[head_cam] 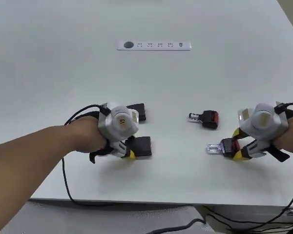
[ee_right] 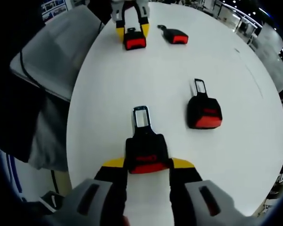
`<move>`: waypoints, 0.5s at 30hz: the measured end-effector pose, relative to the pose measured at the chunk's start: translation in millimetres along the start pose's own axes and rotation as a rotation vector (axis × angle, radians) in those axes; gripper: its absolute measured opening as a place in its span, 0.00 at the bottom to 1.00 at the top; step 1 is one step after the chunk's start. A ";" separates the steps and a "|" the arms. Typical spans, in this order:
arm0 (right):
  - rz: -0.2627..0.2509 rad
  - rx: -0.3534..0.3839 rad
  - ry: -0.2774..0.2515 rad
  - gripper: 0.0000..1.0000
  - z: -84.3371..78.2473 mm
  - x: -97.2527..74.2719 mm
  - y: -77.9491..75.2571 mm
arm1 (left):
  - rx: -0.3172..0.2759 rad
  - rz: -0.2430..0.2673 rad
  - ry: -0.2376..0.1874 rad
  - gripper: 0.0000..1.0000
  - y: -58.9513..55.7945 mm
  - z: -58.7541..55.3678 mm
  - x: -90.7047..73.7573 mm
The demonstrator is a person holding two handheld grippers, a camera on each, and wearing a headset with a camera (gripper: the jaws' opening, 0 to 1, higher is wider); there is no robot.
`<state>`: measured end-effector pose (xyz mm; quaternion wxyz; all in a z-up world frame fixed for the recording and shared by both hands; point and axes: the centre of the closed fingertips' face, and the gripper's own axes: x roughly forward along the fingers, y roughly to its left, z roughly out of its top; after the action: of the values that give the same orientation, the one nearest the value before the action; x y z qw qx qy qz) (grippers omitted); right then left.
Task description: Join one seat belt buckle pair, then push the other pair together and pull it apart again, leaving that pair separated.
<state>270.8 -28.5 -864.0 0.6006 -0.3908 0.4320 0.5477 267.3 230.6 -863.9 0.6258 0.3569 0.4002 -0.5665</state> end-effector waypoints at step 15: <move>-0.022 0.043 -0.076 0.35 51.9 11.2 8.7 | 0.011 0.000 0.022 0.32 -1.1 0.5 -0.3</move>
<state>267.1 24.9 -857.8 0.6310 -0.3614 0.4163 0.5459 266.2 230.1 -863.5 0.6196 0.3664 0.4039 -0.5645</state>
